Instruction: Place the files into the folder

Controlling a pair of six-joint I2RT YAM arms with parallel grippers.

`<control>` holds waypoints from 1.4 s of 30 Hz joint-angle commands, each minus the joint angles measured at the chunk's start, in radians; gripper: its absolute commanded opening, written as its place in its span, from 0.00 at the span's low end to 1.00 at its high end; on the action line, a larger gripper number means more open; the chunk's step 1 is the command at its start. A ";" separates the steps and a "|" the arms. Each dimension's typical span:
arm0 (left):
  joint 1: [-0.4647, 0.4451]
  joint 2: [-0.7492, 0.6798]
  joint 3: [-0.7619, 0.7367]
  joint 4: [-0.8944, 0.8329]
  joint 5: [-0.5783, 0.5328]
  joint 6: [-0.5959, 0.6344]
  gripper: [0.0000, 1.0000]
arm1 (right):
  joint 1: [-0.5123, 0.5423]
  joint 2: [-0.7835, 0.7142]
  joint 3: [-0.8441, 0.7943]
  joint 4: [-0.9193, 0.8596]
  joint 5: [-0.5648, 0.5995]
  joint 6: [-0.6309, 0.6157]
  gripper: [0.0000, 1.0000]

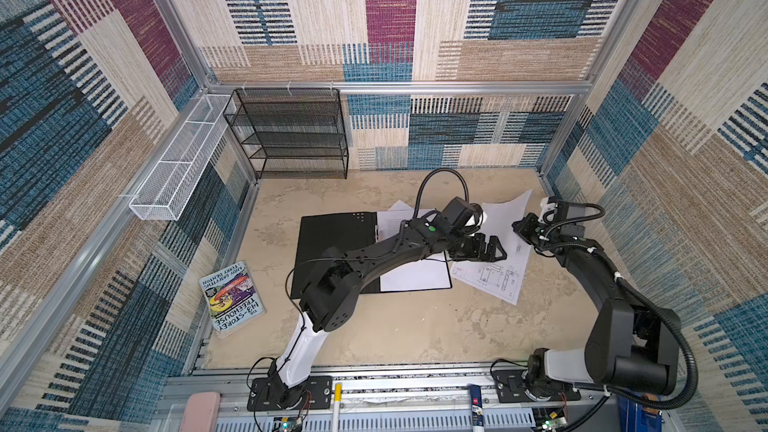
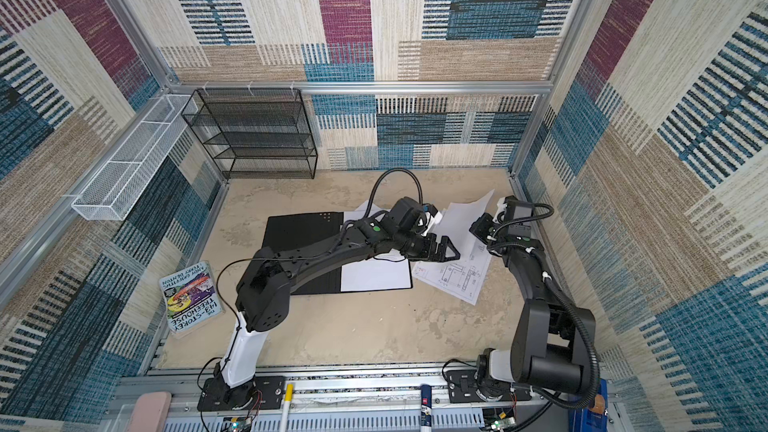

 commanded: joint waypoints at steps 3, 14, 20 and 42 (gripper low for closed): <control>0.045 -0.223 -0.118 -0.052 -0.049 0.046 0.99 | 0.105 -0.036 0.128 -0.132 0.073 -0.041 0.00; 0.374 -0.873 -0.695 -0.156 -0.192 0.135 0.99 | 0.507 0.091 0.436 -0.207 0.046 0.040 0.00; 0.457 -1.117 -0.825 -0.269 -0.302 0.236 0.99 | 0.565 0.134 0.457 -0.096 -0.078 0.130 0.00; 0.503 -1.145 -0.934 -0.350 -0.307 0.377 0.99 | 0.522 0.349 0.130 0.116 0.008 0.067 0.00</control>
